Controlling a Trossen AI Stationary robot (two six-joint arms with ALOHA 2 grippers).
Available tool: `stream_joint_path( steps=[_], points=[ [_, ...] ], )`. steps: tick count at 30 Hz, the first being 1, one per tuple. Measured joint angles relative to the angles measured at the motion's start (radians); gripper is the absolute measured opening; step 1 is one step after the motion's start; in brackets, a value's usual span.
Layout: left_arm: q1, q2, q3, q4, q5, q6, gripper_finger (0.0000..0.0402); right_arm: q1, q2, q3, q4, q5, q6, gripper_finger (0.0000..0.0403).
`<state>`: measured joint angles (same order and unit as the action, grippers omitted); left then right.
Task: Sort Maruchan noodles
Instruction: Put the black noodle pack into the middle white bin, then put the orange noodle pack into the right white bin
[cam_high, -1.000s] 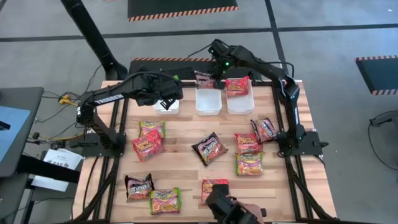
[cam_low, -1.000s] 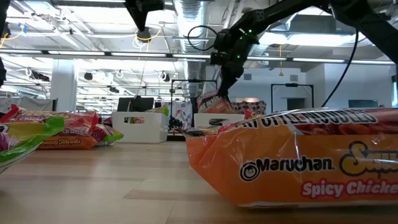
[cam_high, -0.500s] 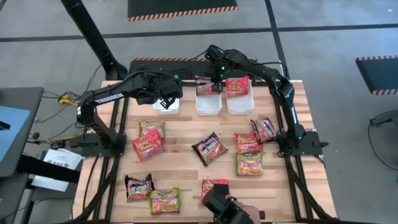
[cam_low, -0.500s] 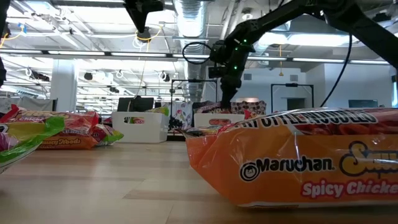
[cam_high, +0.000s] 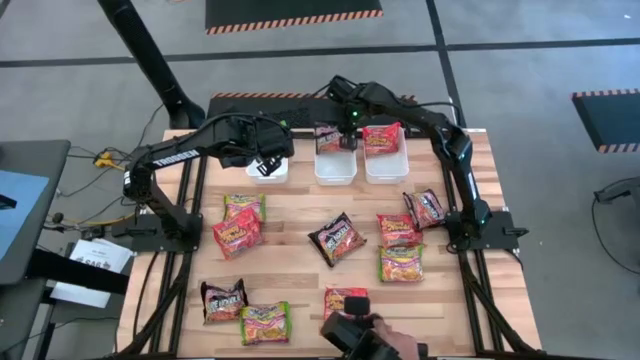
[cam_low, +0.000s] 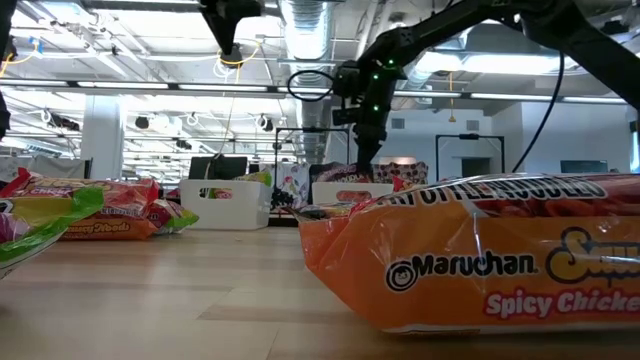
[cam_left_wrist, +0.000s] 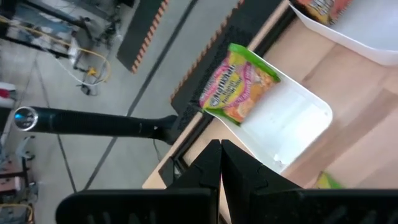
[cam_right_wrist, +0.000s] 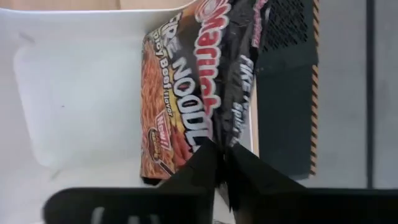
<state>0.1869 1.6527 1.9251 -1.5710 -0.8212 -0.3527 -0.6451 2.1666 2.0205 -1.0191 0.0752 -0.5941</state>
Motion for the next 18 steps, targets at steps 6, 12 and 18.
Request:
stream_joint_path(
  steps=[6, 12, 18],
  points=[
    [0.011, 0.000, 0.000, 0.000, 0.008, 0.001, 0.0000, 0.004, 0.000, 0.000, -0.016, 0.039, 0.001, 0.0114],
    [0.019, 0.000, 0.000, 0.000, 0.055, -0.005, 0.0000, 0.012, -0.021, 0.003, -0.027, 0.062, 0.012, 0.0164],
    [0.010, -0.008, -0.001, 0.000, 0.065, -0.041, 0.0000, 0.014, -0.065, 0.003, -0.097, 0.091, 0.026, 0.0180]
  ],
)
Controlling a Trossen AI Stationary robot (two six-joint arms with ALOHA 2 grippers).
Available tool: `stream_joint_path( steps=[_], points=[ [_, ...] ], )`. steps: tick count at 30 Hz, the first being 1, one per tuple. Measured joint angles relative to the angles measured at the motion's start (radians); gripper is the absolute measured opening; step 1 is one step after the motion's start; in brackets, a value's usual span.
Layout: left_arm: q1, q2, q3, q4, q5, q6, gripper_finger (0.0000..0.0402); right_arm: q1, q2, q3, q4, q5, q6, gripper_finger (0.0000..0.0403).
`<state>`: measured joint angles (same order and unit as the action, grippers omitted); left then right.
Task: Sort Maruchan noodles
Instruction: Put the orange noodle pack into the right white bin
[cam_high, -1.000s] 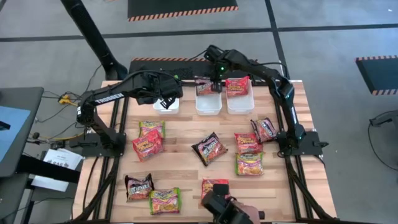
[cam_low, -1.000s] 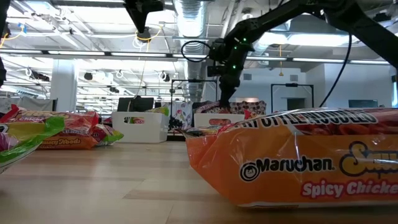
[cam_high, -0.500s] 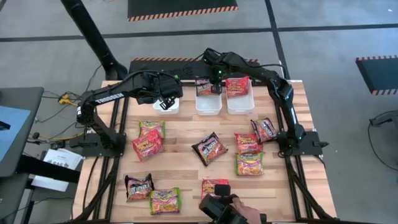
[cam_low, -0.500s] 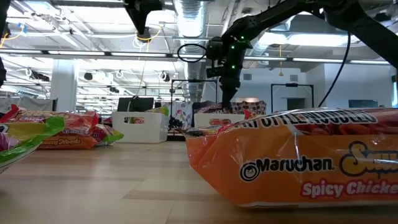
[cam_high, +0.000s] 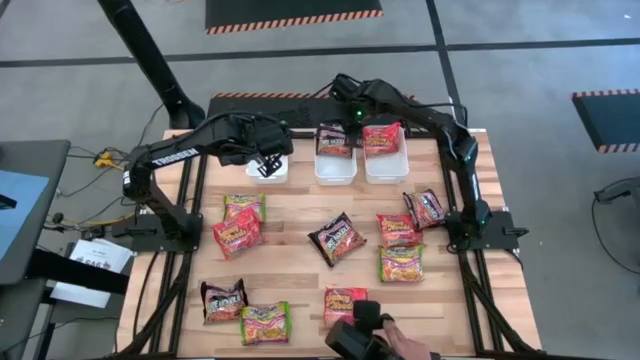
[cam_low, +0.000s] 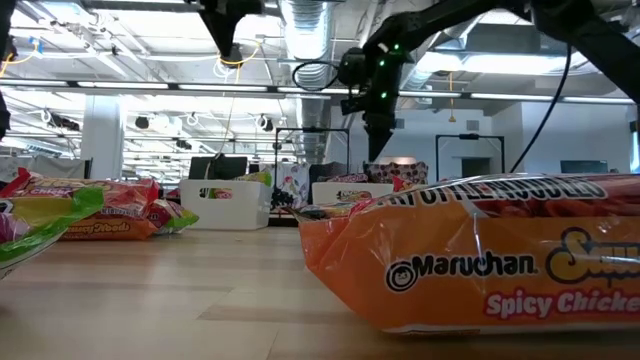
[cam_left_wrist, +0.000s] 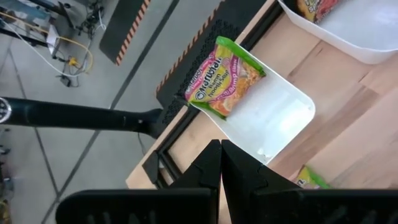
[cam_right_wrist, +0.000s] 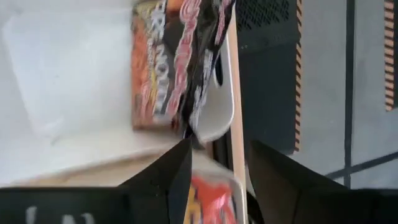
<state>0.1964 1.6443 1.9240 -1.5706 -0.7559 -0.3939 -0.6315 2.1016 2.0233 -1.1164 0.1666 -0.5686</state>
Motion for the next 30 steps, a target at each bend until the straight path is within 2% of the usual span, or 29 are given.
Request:
stream_joint_path(
  steps=[9, 16, 24, 30],
  points=[
    [-0.082, -0.100, 0.000, -0.001, 0.041, -0.111, 0.0000, 0.040, -0.093, 0.001, -0.111, -0.009, 0.125, 0.0174],
    [-0.184, -0.216, -0.018, 0.001, 0.048, -0.229, 0.0000, 0.112, -0.142, 0.001, -0.277, -0.113, 0.190, 0.0173],
    [-0.269, -0.383, -0.229, 0.000, 0.055, -0.441, 0.0000, 0.197, -0.149, 0.001, -0.452, -0.276, 0.328, 0.0173],
    [-0.289, -0.477, -0.372, 0.000, 0.098, -0.521, 0.0000, 0.282, -0.149, 0.001, -0.456, -0.300, 0.418, 0.0173]
  ],
)
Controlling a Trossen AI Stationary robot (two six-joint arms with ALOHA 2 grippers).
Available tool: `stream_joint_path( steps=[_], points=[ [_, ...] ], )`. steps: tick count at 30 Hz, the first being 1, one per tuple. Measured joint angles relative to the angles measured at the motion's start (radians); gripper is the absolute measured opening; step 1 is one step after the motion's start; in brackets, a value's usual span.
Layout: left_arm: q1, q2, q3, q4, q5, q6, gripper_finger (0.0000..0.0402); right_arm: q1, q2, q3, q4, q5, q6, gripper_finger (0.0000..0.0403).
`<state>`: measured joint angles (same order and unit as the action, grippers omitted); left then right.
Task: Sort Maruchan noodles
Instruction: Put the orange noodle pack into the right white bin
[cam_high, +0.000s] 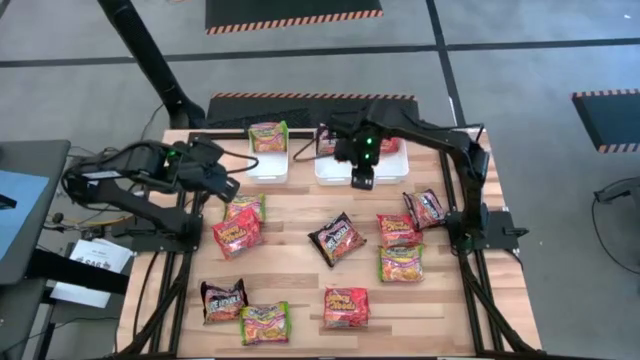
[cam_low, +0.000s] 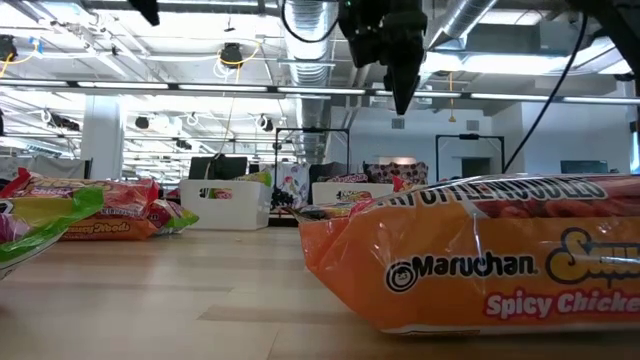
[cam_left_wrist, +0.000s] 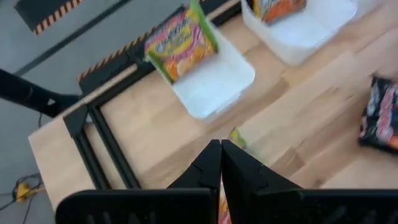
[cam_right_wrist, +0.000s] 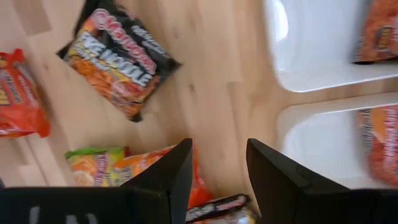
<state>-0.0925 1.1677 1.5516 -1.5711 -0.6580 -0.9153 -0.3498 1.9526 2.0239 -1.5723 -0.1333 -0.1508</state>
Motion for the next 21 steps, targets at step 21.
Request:
stream_joint_path(
  steps=[21],
  points=[
    [0.000, -0.101, -0.140, -0.001, 0.339, 0.141, 0.0000, 0.376, 0.000, 0.000, 0.001, 0.000, 0.453, 0.0173]
  ],
)
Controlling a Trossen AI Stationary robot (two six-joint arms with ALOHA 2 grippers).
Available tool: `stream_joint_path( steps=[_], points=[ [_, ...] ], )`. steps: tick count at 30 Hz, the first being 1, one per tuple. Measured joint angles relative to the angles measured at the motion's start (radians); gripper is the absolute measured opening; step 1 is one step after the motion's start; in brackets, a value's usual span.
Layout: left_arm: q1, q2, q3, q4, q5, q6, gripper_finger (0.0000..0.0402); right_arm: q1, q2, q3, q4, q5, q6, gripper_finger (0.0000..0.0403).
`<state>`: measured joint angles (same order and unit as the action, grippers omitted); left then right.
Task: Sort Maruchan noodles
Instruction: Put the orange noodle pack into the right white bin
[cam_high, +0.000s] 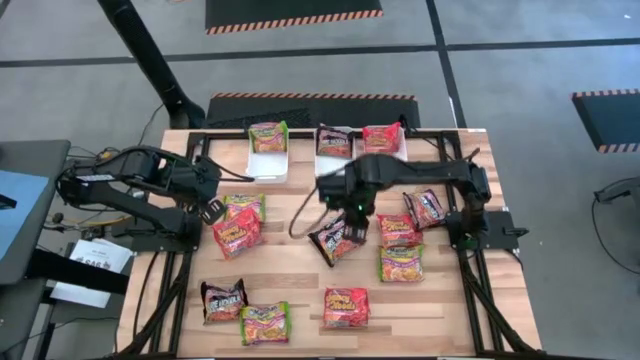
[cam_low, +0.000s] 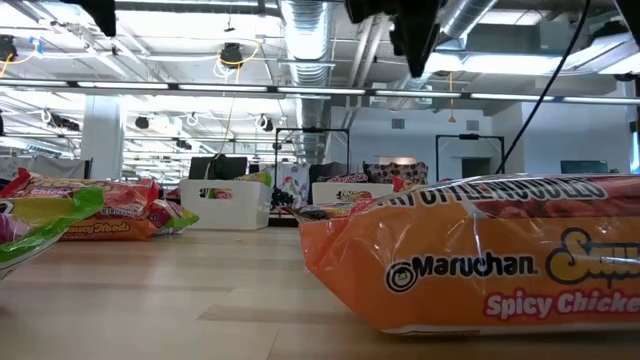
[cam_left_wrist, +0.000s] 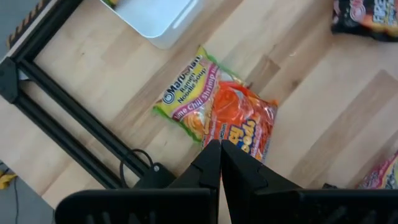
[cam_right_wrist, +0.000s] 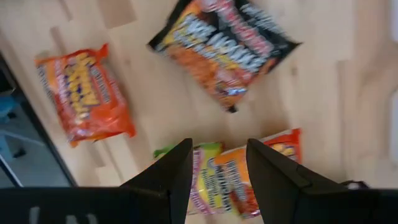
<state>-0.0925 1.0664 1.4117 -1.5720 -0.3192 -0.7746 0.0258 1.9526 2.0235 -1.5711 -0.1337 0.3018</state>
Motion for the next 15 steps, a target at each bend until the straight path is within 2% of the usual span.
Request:
stream_joint_path(
  steps=[6, 15],
  points=[
    [-0.015, -0.012, 0.000, 0.002, 0.010, 0.011, 0.0000, 0.132, 0.000, 0.000, 0.000, 0.000, 0.068, 0.0173],
    [-0.022, -0.013, 0.000, 0.001, 0.120, 0.092, 0.0000, 0.286, 0.000, 0.000, 0.000, 0.001, 0.284, 0.0173]
  ],
)
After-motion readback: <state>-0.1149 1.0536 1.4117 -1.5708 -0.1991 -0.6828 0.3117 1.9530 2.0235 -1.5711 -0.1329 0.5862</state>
